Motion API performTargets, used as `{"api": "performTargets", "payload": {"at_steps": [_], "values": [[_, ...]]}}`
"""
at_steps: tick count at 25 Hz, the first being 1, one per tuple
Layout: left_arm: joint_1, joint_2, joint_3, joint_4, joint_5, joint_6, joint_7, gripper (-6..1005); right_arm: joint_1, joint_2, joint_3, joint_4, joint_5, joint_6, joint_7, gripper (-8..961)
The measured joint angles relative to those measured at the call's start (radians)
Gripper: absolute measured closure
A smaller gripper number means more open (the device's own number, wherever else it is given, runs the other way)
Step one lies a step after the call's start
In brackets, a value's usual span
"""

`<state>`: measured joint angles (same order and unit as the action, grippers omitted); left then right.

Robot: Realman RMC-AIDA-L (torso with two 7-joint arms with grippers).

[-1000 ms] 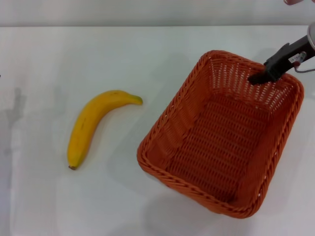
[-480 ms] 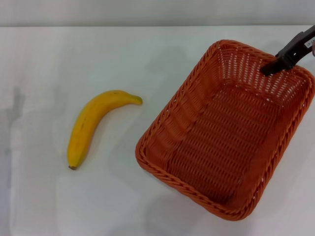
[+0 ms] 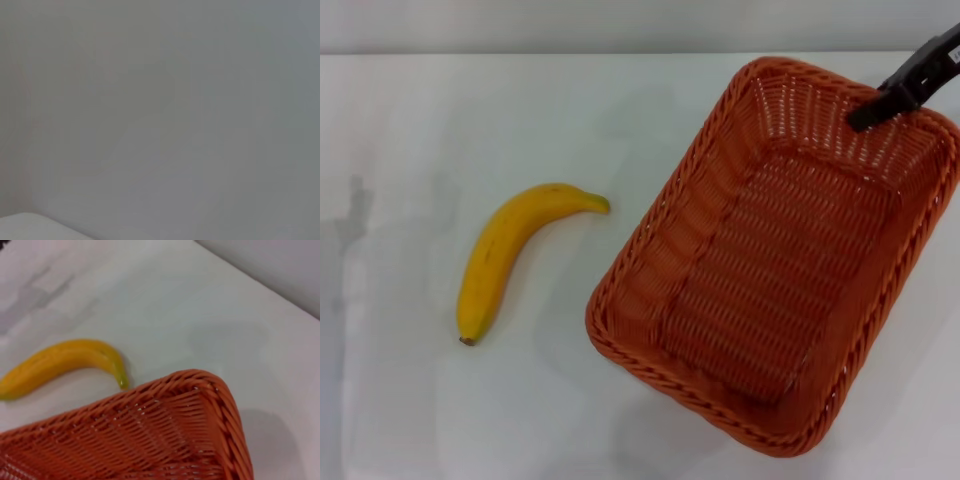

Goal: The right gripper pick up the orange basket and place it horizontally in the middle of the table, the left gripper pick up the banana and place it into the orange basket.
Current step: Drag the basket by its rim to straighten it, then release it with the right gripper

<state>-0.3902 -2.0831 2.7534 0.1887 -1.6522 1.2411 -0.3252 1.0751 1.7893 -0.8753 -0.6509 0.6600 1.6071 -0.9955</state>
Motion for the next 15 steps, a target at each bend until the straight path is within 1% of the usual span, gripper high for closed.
{"api": "performTargets", "payload": {"at_steps": [8, 12, 15], "values": [[-0.003, 0.001, 0.000, -0.006, 0.000, 0.000, 0.000, 159, 0.005, -0.010, 0.070, 0.004, -0.002, 0.009, 0.108, 788], [-0.008, 0.002, 0.000, -0.013, 0.000, 0.000, 0.000, 160, 0.003, -0.024, 0.078, 0.007, 0.001, 0.012, 0.152, 788], [-0.012, 0.002, 0.000, -0.015, 0.000, 0.000, 0.000, 161, 0.001, -0.035, 0.140, 0.032, 0.004, 0.029, 0.167, 788]]}}
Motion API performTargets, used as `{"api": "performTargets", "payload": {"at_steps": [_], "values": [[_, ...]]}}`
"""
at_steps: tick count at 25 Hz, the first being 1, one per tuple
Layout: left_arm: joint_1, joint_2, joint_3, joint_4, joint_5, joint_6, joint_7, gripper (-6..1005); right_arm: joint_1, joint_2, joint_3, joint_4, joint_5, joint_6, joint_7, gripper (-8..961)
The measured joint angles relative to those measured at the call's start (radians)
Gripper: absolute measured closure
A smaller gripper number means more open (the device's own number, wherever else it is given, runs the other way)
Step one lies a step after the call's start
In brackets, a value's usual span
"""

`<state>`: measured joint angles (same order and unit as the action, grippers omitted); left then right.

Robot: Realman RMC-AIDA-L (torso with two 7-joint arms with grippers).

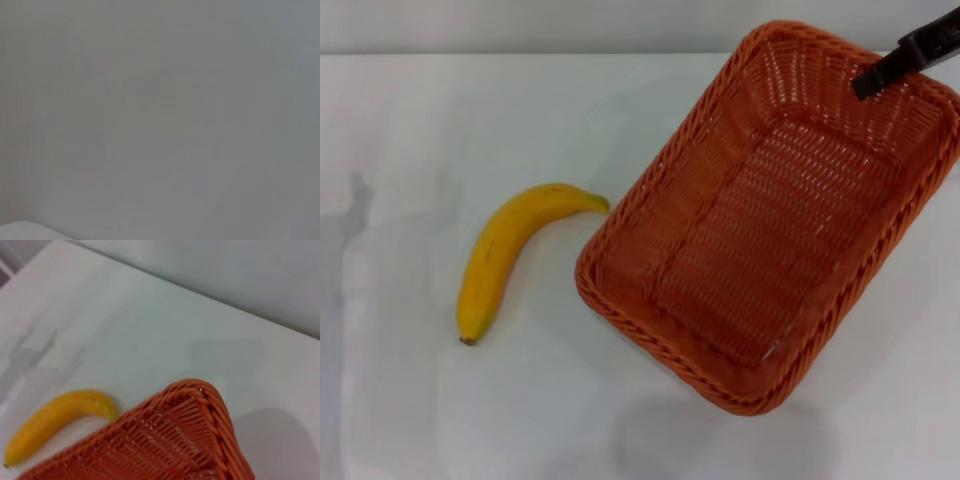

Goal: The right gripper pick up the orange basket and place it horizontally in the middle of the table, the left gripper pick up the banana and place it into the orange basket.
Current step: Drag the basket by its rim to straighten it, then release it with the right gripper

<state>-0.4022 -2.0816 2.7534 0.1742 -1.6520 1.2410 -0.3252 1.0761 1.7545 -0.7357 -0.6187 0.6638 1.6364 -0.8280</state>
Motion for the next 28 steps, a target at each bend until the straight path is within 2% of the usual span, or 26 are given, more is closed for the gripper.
{"api": "performTargets", "payload": {"at_steps": [3, 9, 12, 15, 20, 23, 26, 28], "values": [[-0.001, 0.000, 0.000, -0.005, 0.000, 0.000, 0.000, 162, -0.003, -0.013, 0.063, 0.029, 0.001, 0.010, 0.024, 788], [-0.003, -0.001, 0.000, -0.010, 0.003, 0.000, 0.000, 165, -0.039, -0.017, 0.160, 0.025, 0.004, 0.017, 0.092, 787], [-0.008, 0.000, -0.001, -0.012, 0.002, 0.000, 0.000, 166, -0.076, -0.014, 0.213, 0.021, 0.028, 0.008, 0.125, 787], [-0.018, 0.000, -0.001, -0.028, 0.001, 0.000, 0.000, 167, -0.130, -0.001, 0.237, -0.012, 0.073, -0.014, 0.163, 787], [-0.052, 0.001, 0.006, -0.066, 0.016, -0.001, 0.003, 169, -0.230, 0.048, 0.239, -0.110, 0.140, -0.045, 0.227, 787], [-0.073, 0.001, 0.008, -0.101, 0.044, -0.009, 0.035, 170, -0.281, 0.098, 0.236, -0.173, 0.172, -0.060, 0.246, 787], [-0.086, 0.003, 0.009, -0.127, 0.049, -0.013, 0.055, 171, -0.332, 0.165, 0.239, -0.239, 0.191, -0.091, 0.258, 787], [-0.091, 0.008, 0.009, -0.137, 0.058, -0.014, 0.056, 172, -0.354, 0.189, 0.236, -0.251, 0.208, -0.104, 0.264, 787]]}}
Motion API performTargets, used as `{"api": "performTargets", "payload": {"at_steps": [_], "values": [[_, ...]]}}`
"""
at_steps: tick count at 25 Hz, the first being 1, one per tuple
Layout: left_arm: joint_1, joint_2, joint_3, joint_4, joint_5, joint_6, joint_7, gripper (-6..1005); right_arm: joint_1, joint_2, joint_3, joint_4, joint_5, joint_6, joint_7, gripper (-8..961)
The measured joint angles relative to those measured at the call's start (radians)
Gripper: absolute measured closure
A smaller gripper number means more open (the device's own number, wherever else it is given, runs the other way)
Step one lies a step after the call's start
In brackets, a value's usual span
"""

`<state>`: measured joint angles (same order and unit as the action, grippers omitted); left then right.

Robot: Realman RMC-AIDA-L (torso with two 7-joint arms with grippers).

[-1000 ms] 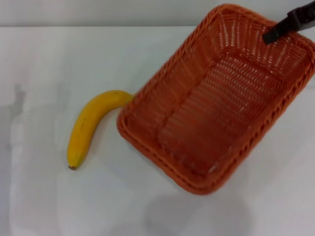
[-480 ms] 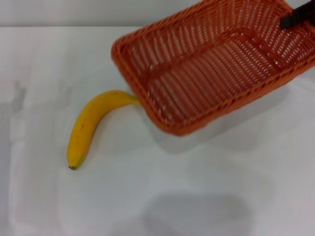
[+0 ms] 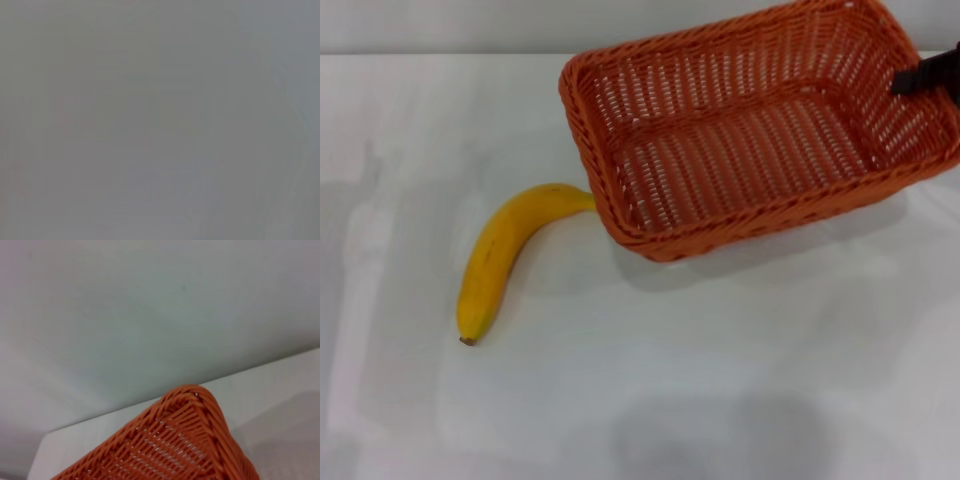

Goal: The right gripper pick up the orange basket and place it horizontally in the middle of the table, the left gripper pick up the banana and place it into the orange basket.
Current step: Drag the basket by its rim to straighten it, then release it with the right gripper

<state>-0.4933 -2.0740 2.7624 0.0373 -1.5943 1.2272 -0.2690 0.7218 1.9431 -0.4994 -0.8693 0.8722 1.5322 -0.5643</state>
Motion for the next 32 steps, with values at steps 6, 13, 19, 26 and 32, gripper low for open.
{"api": "performTargets", "payload": {"at_steps": [6, 13, 19, 26, 32], "values": [[0.001, 0.029, 0.000, 0.001, 0.017, 0.009, -0.024, 174, -0.087, 0.062, -0.006, -0.043, 0.058, -0.026, -0.002, 788], [0.016, 0.025, 0.000, -0.002, 0.018, 0.026, -0.030, 177, -0.177, 0.067, -0.043, 0.007, 0.209, -0.049, -0.086, 699], [0.023, 0.020, 0.000, -0.003, 0.018, 0.036, -0.030, 179, -0.187, 0.070, -0.050, 0.067, 0.250, -0.060, -0.115, 565], [0.032, 0.014, 0.000, -0.004, 0.015, 0.037, -0.030, 181, -0.209, 0.075, -0.169, 0.058, 0.314, -0.061, -0.088, 564], [0.032, 0.014, -0.004, -0.004, 0.012, 0.037, -0.026, 184, -0.260, 0.077, -0.275, 0.056, 0.409, -0.105, -0.083, 563]]}}
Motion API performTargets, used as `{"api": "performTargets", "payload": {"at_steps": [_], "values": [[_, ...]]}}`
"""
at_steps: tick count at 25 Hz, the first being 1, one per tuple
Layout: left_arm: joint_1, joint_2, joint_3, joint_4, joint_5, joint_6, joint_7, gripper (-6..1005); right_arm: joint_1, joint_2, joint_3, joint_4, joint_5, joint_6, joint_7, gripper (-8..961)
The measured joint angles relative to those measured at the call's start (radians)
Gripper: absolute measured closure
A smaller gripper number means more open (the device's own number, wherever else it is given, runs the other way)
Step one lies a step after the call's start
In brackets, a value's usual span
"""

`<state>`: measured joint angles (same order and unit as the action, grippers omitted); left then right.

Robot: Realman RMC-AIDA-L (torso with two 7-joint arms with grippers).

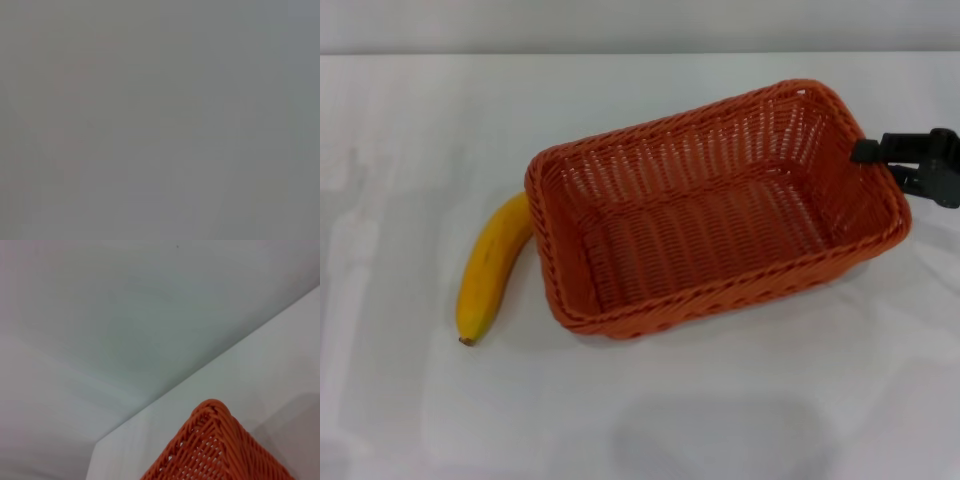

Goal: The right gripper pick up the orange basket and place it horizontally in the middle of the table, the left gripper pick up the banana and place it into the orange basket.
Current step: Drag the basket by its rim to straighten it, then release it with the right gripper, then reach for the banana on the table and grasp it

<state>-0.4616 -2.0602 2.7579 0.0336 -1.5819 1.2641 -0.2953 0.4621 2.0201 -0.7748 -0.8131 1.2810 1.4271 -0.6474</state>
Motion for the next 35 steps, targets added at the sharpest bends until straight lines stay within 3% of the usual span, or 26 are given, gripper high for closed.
{"api": "performTargets", "payload": {"at_steps": [7, 11, 17, 22, 27, 31, 34, 35], "values": [[-0.007, -0.001, -0.005, -0.002, -0.002, -0.001, 0.004, 186, -0.062, -0.010, -0.010, -0.018, 0.042, -0.001, 0.003, 562], [-0.016, -0.014, -0.006, -0.028, -0.005, -0.003, 0.005, 188, -0.118, -0.014, 0.005, -0.026, 0.078, 0.040, -0.002, 562], [-0.025, -0.022, -0.006, -0.019, -0.009, -0.005, 0.005, 190, -0.178, -0.016, 0.140, -0.012, 0.192, 0.087, -0.103, 563], [-0.015, -0.023, -0.007, 0.016, -0.039, -0.002, 0.003, 192, -0.161, -0.018, 0.353, 0.123, 0.369, 0.083, -0.405, 562], [-0.003, -0.023, -0.007, 0.061, -0.104, -0.001, -0.080, 194, -0.108, -0.015, 0.485, 0.307, 0.449, 0.045, -0.828, 561], [-0.003, -0.014, 0.003, 0.040, -0.066, -0.025, -0.301, 195, -0.084, -0.009, 0.515, 0.399, 0.519, -0.006, -1.201, 560], [-0.005, -0.010, 0.004, -0.041, 0.059, -0.033, -0.511, 196, -0.065, -0.008, 0.516, 0.490, 0.593, -0.021, -1.518, 545], [-0.008, -0.007, 0.004, -0.106, 0.147, -0.034, -0.654, 197, -0.056, -0.008, 0.517, 0.525, 0.621, -0.030, -1.638, 541]]}}
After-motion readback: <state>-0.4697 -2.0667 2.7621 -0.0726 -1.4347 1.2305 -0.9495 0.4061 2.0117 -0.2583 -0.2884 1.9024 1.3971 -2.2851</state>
